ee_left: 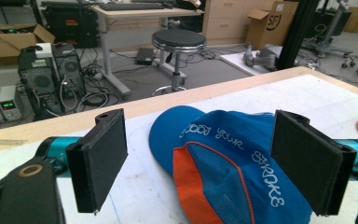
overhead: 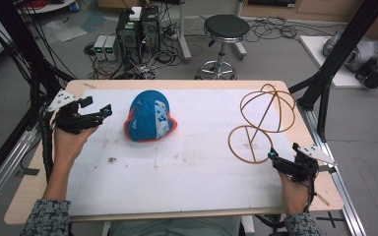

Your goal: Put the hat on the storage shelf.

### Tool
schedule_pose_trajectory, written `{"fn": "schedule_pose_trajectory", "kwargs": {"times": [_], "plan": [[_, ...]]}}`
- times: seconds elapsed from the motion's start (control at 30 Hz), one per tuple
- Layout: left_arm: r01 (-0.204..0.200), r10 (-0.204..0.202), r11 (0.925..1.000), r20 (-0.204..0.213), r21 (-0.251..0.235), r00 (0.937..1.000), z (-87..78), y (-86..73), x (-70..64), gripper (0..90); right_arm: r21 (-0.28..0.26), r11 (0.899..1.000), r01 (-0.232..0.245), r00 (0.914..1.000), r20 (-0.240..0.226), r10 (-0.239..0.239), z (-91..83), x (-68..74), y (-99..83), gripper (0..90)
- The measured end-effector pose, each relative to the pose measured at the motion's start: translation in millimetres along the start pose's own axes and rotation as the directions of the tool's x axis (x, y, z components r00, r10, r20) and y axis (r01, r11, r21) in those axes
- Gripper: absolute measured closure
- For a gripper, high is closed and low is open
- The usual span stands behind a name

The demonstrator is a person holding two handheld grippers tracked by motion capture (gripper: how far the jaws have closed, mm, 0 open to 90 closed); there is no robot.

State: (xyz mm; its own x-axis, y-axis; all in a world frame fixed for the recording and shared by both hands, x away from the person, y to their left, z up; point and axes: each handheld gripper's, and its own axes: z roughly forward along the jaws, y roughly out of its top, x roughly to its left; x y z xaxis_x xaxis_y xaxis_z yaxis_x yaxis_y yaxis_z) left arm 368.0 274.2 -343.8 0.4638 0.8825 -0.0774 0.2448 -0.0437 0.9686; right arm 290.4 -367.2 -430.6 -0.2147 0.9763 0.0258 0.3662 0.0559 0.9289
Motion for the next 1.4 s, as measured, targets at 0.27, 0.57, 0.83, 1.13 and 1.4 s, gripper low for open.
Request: {"fn": "schedule_pose_trajectory", "kwargs": {"times": [0.27, 0.57, 0.83, 1.13, 1.4], "plan": [[-0.012, 0.012, 0.9999, 0.021, 0.005, 0.9997, 4.4, -0.5, -4.4, 19.4, 0.002, 1.0, 0.0, 1.0, 0.001, 0.0, -1.0, -0.6, -0.8, 10.9], [-0.042, 0.04, 0.9988, 0.072, 0.027, 0.9966, 20.5, -1.4, -15.3, 20.1, 0.003, 1.0, 0.013, 0.9999, 0.006, -0.013, -2.9, -1.3, -1.9, 10.9], [-0.065, 0.063, 0.9977, 0.11, 0.015, 0.9919, 35.7, -4.5, -29.5, 20.1, -0.051, 0.997, 0.055, 0.9979, -0.03, -0.057, -4.9, 4.6, 1.8, 10.9], [-0.027, 0.023, 0.9992, 0.14, 0.029, 0.9899, 57.9, -14.2, -30.3, 20.3, -0.064, 0.997, 0.05, 0.9962, -0.068, -0.055, -2.8, 8.3, 3.3, 10.9], [-0.028, 0.016, 0.9977, 0.182, 0.061, 0.9832, 78.7, -25.3, -39.4, 22.5, -0.062, 0.996, 0.06, 0.996, -0.063, -0.064, -5.7, 7.2, 1.8, 10.9]]}}
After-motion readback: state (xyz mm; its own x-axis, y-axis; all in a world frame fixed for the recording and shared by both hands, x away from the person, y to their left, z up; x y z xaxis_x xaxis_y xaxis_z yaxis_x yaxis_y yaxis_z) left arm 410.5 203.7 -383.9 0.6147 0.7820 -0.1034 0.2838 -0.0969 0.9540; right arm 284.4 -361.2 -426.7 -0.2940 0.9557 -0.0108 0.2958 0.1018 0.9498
